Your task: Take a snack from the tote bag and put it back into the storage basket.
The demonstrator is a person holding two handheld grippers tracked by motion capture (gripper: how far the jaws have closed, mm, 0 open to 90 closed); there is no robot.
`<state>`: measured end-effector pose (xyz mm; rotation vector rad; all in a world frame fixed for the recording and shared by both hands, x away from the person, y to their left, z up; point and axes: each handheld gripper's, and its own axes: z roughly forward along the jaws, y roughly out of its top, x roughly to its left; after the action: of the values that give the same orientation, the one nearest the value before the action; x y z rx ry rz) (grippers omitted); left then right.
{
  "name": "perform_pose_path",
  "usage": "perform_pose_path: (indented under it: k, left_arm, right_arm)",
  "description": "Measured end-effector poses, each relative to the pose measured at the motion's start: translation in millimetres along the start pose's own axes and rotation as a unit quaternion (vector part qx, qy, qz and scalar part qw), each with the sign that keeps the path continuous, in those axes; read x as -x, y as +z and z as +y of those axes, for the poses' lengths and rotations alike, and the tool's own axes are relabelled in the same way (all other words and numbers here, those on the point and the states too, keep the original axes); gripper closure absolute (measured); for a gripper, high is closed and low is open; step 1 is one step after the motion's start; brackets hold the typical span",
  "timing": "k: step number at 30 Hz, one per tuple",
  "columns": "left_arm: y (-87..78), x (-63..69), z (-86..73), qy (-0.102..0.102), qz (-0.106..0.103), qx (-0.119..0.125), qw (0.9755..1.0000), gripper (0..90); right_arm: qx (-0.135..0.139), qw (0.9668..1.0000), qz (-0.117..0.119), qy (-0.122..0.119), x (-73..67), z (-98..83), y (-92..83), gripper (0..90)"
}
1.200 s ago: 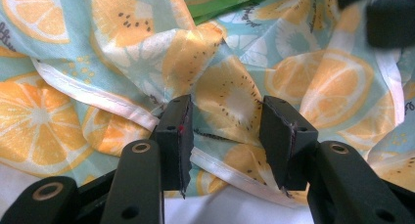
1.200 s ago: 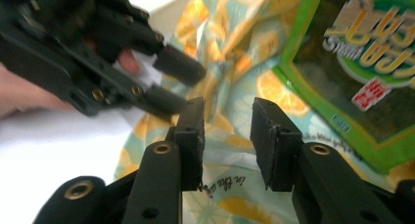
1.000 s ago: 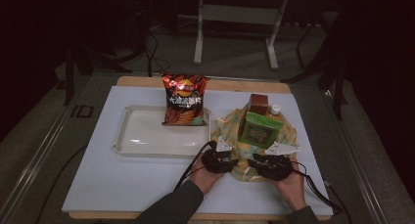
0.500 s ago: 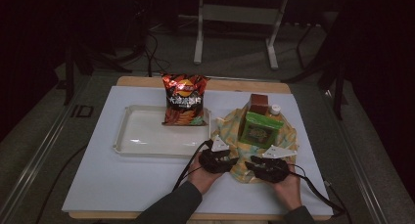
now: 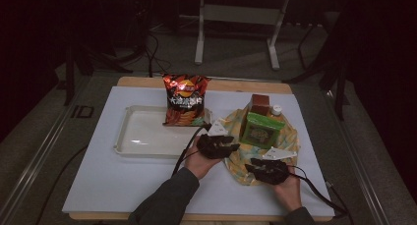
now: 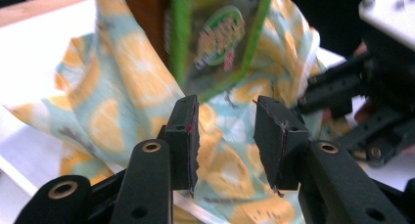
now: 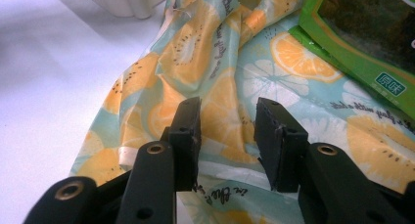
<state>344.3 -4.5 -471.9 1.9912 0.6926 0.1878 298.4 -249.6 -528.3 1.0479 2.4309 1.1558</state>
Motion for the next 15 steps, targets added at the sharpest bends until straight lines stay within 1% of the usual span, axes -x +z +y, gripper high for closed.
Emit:
perform_pose_path:
  k: [3,5,6,8,9,10,11,12,13,15]
  left_arm:
    - [-3.6,-9.4,10.6,-0.011,-0.005,0.011,0.9999,57.7]
    - [-5.7,-15.0,17.4,-0.014,-0.009,0.022,0.9996,56.0]
    - [-6.5,-17.0,20.1,-0.012,-0.009,0.023,0.9996,54.8]
    - [-8.3,-20.8,27.1,-0.008,-0.013,0.035,0.9993,52.4]
    - [-9.2,-22.9,31.2,-0.002,-0.022,0.046,0.9987,50.8]
    - [-9.4,-24.1,33.7,0.0,-0.026,0.051,0.9984,47.5]
    - [-8.8,-26.5,38.7,0.001,-0.035,0.055,0.9979,45.7]
    - [-8.3,-27.2,41.2,0.004,-0.036,0.057,0.9977,43.3]
    - [-7.4,-28.2,45.3,0.013,-0.034,0.058,0.9976,42.5]
    - [-5.3,-30.5,51.0,0.014,-0.039,0.06,0.9973,41.2]
  right_arm:
    - [0.0,1.0,0.001,0.001,0.2,-0.2,0.0,62.1]
    - [-0.001,1.0,0.002,0.005,0.1,-0.1,0.1,61.9]
    - [0.0,1.0,0.002,0.008,0.5,0.1,0.2,61.9]
    - [0.001,1.0,0.003,0.008,1.0,0.0,0.7,61.9]
    - [0.0,1.0,0.003,0.009,0.9,-0.1,0.8,61.9]
    - [0.0,0.9999,0.004,0.01,0.8,-0.3,1.2,61.8]
    - [-0.001,0.9999,0.004,0.01,0.8,-0.4,1.4,61.8]
    - [-0.001,0.9999,0.004,0.01,0.8,-0.5,1.7,61.6]
    - [-0.001,0.9999,0.005,0.01,0.9,-0.5,1.7,61.6]
    - [-0.001,0.9999,0.005,0.011,1.0,-0.5,1.7,61.5]
